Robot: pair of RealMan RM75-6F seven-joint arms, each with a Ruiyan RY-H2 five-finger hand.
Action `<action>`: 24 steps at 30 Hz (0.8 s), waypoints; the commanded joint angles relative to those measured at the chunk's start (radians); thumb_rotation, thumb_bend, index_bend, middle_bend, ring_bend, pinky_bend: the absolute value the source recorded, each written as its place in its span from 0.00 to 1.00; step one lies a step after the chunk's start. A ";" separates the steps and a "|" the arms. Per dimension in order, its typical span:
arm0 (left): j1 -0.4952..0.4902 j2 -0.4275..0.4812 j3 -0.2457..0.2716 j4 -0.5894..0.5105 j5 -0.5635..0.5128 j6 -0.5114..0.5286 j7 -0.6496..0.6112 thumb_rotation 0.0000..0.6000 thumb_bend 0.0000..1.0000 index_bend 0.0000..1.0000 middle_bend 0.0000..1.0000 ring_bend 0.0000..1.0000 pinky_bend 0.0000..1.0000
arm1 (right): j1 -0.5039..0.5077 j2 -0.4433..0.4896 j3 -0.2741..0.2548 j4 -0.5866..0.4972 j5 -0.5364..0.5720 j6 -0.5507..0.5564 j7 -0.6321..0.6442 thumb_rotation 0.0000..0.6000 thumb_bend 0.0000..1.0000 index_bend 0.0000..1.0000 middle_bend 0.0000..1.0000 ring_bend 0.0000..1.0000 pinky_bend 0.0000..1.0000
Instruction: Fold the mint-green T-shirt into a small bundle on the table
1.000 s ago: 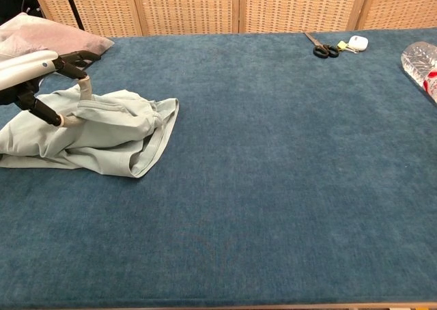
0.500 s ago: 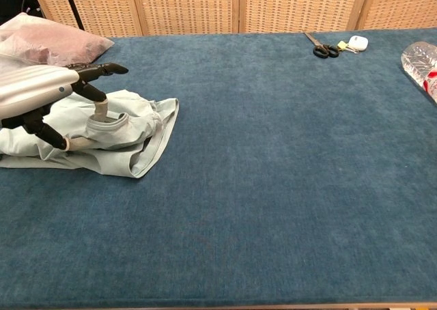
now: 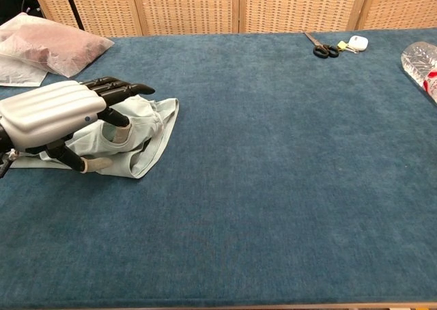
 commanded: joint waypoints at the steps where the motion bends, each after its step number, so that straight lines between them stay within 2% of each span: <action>1: -0.004 -0.008 0.012 0.013 0.024 0.010 0.026 1.00 0.30 0.61 0.00 0.00 0.00 | 0.000 0.001 -0.001 -0.001 -0.002 0.000 0.000 1.00 0.05 0.00 0.00 0.00 0.00; 15: -0.018 -0.047 0.055 0.055 0.073 -0.030 0.119 1.00 0.29 0.61 0.00 0.00 0.00 | -0.001 0.004 -0.002 -0.001 -0.005 0.003 0.004 1.00 0.05 0.00 0.00 0.00 0.00; 19: -0.010 -0.052 0.055 0.058 0.071 -0.017 0.121 1.00 0.26 0.59 0.00 0.00 0.00 | -0.002 0.005 -0.002 -0.001 -0.006 0.004 0.005 1.00 0.05 0.00 0.00 0.00 0.00; 20: -0.007 -0.052 0.055 0.057 0.069 -0.014 0.117 1.00 0.24 0.55 0.00 0.00 0.00 | -0.002 0.005 -0.002 -0.001 -0.006 0.004 0.005 1.00 0.05 0.00 0.00 0.00 0.00; 21: -0.006 -0.052 0.055 0.054 0.068 -0.009 0.109 1.00 0.21 0.45 0.00 0.00 0.00 | -0.002 0.005 -0.003 -0.002 -0.007 0.004 0.004 1.00 0.05 0.00 0.00 0.00 0.00; 22: -0.004 -0.052 0.054 0.053 0.068 -0.004 0.102 1.00 0.16 0.30 0.00 0.00 0.00 | -0.002 0.005 -0.003 -0.002 -0.007 0.004 0.004 1.00 0.05 0.00 0.00 0.00 0.00; 24: 0.000 -0.052 0.052 0.048 0.074 0.020 0.067 1.00 0.10 0.09 0.00 0.00 0.00 | -0.003 0.006 -0.004 -0.003 -0.009 0.004 0.002 1.00 0.05 0.00 0.00 0.00 0.00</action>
